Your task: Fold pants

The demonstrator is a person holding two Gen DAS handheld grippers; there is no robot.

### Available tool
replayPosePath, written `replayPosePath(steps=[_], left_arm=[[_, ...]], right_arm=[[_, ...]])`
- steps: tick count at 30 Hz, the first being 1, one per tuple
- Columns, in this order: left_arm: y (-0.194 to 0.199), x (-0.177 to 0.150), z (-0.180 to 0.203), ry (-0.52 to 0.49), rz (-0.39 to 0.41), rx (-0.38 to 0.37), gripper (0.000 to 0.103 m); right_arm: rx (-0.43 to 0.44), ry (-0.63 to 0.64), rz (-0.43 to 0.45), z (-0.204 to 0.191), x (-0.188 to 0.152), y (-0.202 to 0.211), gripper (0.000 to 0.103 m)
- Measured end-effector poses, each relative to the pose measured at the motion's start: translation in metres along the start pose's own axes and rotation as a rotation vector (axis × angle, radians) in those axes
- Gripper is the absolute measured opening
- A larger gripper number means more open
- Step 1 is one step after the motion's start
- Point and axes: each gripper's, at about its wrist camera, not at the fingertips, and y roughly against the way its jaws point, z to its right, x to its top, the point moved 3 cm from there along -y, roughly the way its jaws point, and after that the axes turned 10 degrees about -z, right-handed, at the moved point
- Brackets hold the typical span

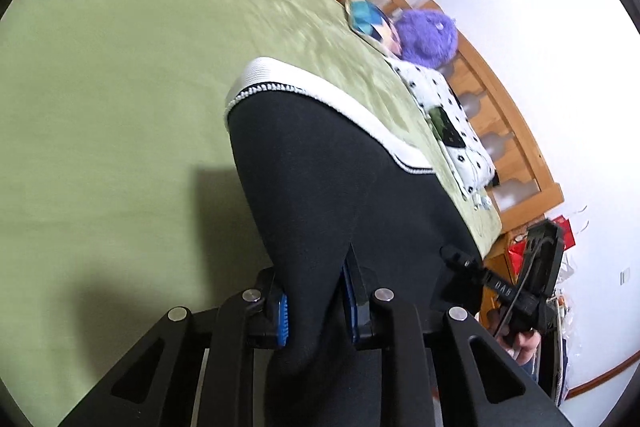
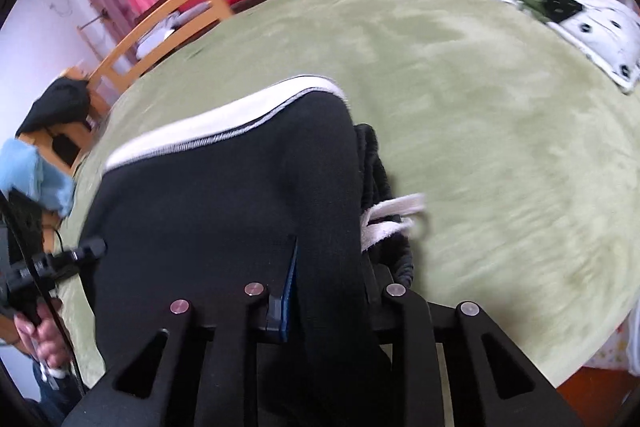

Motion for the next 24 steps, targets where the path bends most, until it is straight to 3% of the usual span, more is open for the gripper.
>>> replayPosePath(steps=[7,11,13,15,16,18,19,21,22,24], left_arm=[[0.138,-0.011,-0.101,0.055,0.122,0.147,0.020],[0.193,-0.022,-0.164,0.126,0.159,0.231,0.020],[0.201,-0.028,-0.193,0.171,0.153,0.240,0.021],[0.193,-0.035,-0.220,0.198,0.108,0.254,0.024],[0.183,-0.038,-0.230,0.221,0.083,0.268,0.027],[0.169,-0.044,-0.242,0.236,0.055,0.331,0.034],[0.168,-0.049,-0.244,0.231,0.059,0.398,0.035],[0.175,-0.056,-0.238,0.209,0.086,0.459,0.043],[0.179,-0.059,-0.234,0.199,0.098,0.460,0.054],[0.187,-0.067,-0.218,0.168,0.145,0.433,0.059]], right_arm=[[0.205,0.069,-0.013,-0.135,-0.022,-0.039,0.023],[0.289,0.145,-0.063,-0.218,-0.033,-0.077,0.023],[0.302,0.182,-0.098,-0.251,-0.039,-0.096,0.024],[0.255,0.211,-0.112,-0.269,-0.045,-0.106,0.027],[0.219,0.232,-0.107,-0.272,-0.046,-0.108,0.034],[0.127,0.308,-0.106,-0.274,-0.050,-0.108,0.044],[0.090,0.330,-0.105,-0.271,-0.052,-0.106,0.051],[0.019,0.366,-0.078,-0.263,-0.060,-0.089,0.053],[-0.003,0.372,-0.060,-0.262,-0.063,-0.080,0.053],[-0.042,0.396,0.002,-0.264,-0.073,-0.057,0.051]])
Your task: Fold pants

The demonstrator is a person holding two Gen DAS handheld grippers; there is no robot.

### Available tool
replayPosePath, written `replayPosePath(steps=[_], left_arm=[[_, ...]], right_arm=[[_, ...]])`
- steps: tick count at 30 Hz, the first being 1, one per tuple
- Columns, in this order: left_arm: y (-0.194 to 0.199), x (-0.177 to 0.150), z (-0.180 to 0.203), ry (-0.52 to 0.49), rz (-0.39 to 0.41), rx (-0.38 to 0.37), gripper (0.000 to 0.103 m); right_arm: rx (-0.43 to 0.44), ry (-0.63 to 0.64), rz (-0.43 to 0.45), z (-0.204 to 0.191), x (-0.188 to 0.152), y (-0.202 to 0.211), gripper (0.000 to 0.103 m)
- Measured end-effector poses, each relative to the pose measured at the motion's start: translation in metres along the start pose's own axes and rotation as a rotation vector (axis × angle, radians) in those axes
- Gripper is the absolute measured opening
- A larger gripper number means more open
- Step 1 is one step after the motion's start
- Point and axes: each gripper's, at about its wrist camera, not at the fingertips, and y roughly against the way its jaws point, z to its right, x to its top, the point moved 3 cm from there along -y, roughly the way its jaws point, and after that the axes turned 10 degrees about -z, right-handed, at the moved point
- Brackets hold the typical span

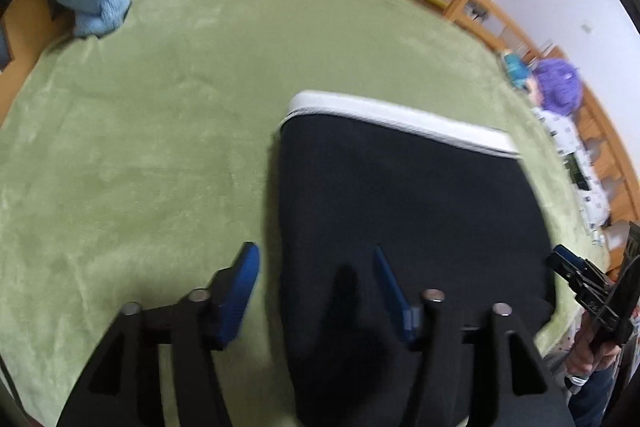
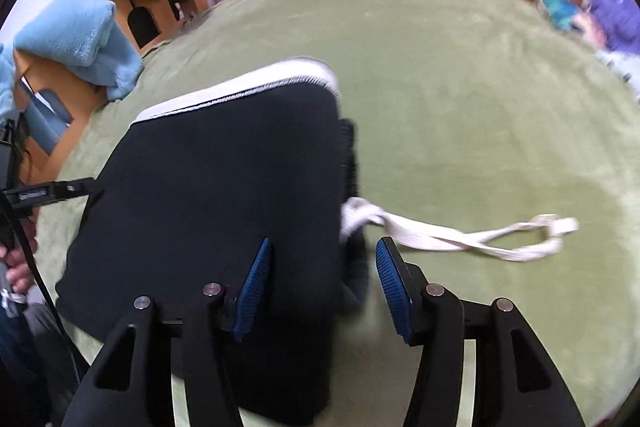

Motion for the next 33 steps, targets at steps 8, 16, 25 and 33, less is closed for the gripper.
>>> replayPosePath(steps=[8,16,25,33], left_arm=[[-0.013,-0.067,0.029,-0.099,0.000,-0.096,0.061],[-0.010,-0.084,0.044,-0.148,-0.014,-0.034,0.067],[0.007,-0.002,0.044,-0.122,0.069,0.016,0.068],[-0.034,0.070,0.037,-0.062,0.090,-0.005,0.067]], right_arm=[[0.086,0.116,0.048,-0.039,-0.042,-0.008,0.036],[0.103,0.153,0.021,-0.038,-0.066,-0.021,0.037],[0.083,0.133,0.163,-0.030,0.024,0.007,0.058],[0.090,0.159,0.165,-0.040,0.101,-0.058,0.059]])
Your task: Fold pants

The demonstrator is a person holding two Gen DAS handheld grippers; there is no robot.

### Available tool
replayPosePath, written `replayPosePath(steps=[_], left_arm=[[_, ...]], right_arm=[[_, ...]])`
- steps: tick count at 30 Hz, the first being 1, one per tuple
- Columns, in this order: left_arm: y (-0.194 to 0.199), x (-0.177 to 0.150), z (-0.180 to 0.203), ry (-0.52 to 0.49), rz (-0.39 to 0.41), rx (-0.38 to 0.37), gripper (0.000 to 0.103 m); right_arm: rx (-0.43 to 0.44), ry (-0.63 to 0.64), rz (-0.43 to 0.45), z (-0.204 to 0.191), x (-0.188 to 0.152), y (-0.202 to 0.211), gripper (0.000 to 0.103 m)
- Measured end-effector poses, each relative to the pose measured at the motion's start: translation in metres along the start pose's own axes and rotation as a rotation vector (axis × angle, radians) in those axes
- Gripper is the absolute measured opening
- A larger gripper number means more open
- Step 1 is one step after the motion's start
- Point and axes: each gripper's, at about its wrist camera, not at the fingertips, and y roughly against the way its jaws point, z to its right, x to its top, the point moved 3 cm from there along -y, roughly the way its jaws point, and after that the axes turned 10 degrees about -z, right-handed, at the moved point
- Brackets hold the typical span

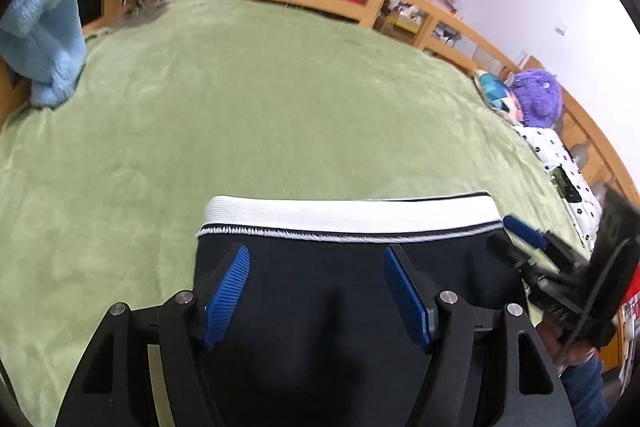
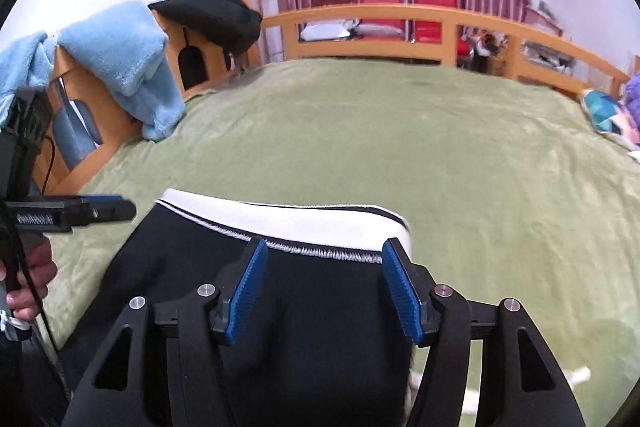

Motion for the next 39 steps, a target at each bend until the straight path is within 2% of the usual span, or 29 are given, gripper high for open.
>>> replayPosePath(steps=[2,3,6,7,9,10,12,14,17,21,23,25,27,29,30,31,32,35,37,39], left_arm=[[-0.024,0.002,-0.011,0.036,-0.051,-0.005,0.066],[-0.033,0.002,-0.015,0.047,-0.057,-0.033,0.066],[-0.046,0.000,-0.018,0.041,-0.046,-0.026,0.066],[-0.050,0.000,-0.016,0.031,-0.043,-0.009,0.067],[-0.055,0.001,-0.011,0.016,-0.046,0.027,0.067],[-0.055,0.000,-0.008,0.012,-0.054,0.041,0.068],[-0.042,-0.002,-0.006,0.025,-0.059,0.042,0.068],[-0.023,-0.007,-0.002,0.021,-0.051,0.022,0.068],[0.008,-0.029,0.004,-0.011,-0.035,0.037,0.068],[0.033,-0.083,0.017,-0.037,-0.042,0.036,0.071],[0.032,-0.111,0.022,-0.067,-0.068,0.088,0.072],[0.031,-0.145,0.020,-0.081,-0.091,0.156,0.072],[0.038,-0.170,0.006,-0.036,-0.064,0.149,0.075],[0.039,-0.185,-0.013,0.050,-0.116,0.112,0.077],[0.044,-0.189,-0.018,0.087,-0.115,0.079,0.077],[0.057,-0.195,-0.021,0.105,-0.083,0.043,0.075],[0.067,-0.198,-0.018,0.089,-0.056,0.039,0.075],[0.079,-0.211,-0.001,-0.002,-0.035,0.066,0.076],[0.071,-0.218,0.005,-0.024,-0.045,0.107,0.076],[0.056,-0.218,0.005,-0.030,-0.070,0.166,0.074]], right_arm=[[-0.055,0.002,-0.036,0.009,-0.008,-0.027,0.059],[-0.072,-0.002,-0.037,0.013,-0.013,-0.033,0.059],[-0.034,-0.100,-0.041,0.035,-0.012,-0.040,0.062],[-0.008,-0.130,-0.060,0.041,-0.011,-0.045,0.069],[0.053,-0.175,-0.095,0.050,-0.012,-0.056,0.069],[0.090,-0.209,-0.103,0.055,-0.012,-0.057,0.069],[0.106,-0.242,-0.105,0.059,-0.013,-0.055,0.071],[0.038,-0.224,-0.092,0.052,-0.013,-0.039,0.071],[-0.027,-0.180,-0.076,0.039,-0.020,-0.011,0.071],[0.001,-0.167,-0.046,0.021,-0.054,0.037,0.071],[-0.018,-0.128,-0.047,0.012,-0.075,0.049,0.071],[-0.037,-0.090,-0.092,0.006,-0.100,0.051,0.071],[-0.053,-0.099,-0.160,0.011,-0.126,0.045,0.069],[-0.048,-0.132,-0.199,0.020,-0.142,0.038,0.069],[-0.025,-0.165,-0.202,0.026,-0.146,0.040,0.069],[-0.018,-0.195,-0.201,0.031,-0.146,0.045,0.069],[-0.029,-0.209,-0.187,0.035,-0.145,0.052,0.067],[-0.030,-0.236,-0.149,0.040,-0.147,0.065,0.066],[0.016,-0.263,-0.148,0.040,-0.150,0.066,0.066],[0.016,-0.272,-0.162,0.039,-0.152,0.060,0.066]])
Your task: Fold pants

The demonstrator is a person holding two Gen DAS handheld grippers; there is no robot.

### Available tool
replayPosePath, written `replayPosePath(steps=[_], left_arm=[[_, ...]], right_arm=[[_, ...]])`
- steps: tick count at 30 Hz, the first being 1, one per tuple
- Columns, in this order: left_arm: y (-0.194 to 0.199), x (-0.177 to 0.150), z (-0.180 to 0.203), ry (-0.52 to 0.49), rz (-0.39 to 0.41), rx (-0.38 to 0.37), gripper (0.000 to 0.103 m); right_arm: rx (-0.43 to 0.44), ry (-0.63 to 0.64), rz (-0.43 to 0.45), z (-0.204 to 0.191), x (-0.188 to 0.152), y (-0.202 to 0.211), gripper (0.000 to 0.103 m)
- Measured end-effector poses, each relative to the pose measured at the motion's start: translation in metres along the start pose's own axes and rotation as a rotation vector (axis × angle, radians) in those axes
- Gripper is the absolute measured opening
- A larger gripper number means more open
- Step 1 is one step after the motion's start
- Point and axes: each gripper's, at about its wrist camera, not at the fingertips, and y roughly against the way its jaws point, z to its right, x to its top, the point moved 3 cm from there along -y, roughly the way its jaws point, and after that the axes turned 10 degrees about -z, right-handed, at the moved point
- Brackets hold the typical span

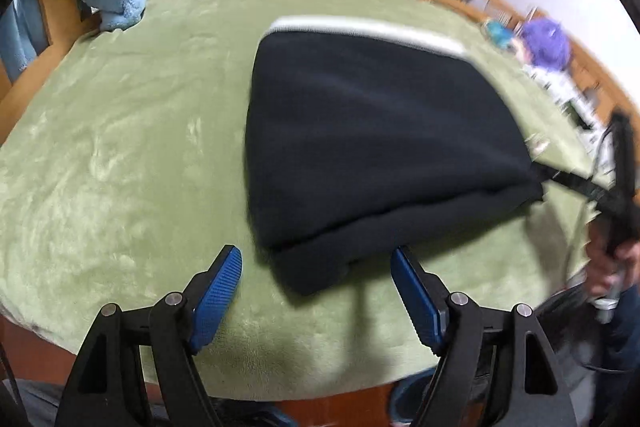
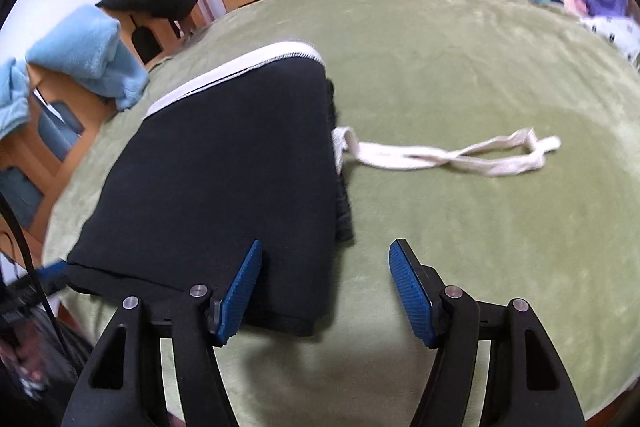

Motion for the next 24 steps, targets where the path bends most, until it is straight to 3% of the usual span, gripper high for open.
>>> replayPosePath(steps=[1,2,4,7,11,15,17,20,22,24], left_arm=[[-0.006,0.001,-0.001,0.014,0.009,0.032,0.062],[-0.010,0.003,-0.005,0.033,0.024,0.059,0.039],[-0.012,0.005,-0.020,0.077,0.028,0.023,0.028],[-0.013,0.004,-0.035,0.121,0.030,-0.032,0.027],[-0.002,-0.004,-0.029,0.011,-0.022,-0.051,0.032],[0.034,-0.010,-0.026,-0.065,0.050,-0.105,0.032],[0.046,0.000,-0.020,-0.064,0.094,-0.160,0.032],[0.043,0.024,-0.009,-0.043,0.128,-0.163,0.032],[0.023,0.032,-0.007,-0.011,0.069,-0.182,0.032],[0.002,0.029,-0.002,-0.006,-0.006,-0.155,0.031]], right_arm=[[-0.012,0.002,-0.007,-0.001,-0.001,-0.004,0.066],[-0.023,0.003,-0.016,0.000,-0.001,-0.007,0.066],[-0.026,-0.008,-0.030,0.002,-0.004,-0.010,0.066],[-0.025,-0.023,-0.028,0.003,-0.009,-0.010,0.066],[-0.066,0.016,-0.007,-0.003,-0.010,0.001,0.066],[-0.003,-0.014,0.075,-0.004,-0.007,0.020,0.066],[-0.011,-0.011,0.061,-0.007,-0.007,0.015,0.066],[-0.103,0.000,-0.034,-0.010,-0.011,-0.008,0.066],[-0.105,-0.010,-0.045,-0.008,-0.013,-0.011,0.066],[-0.115,-0.027,-0.044,-0.007,-0.014,-0.005,0.066]])
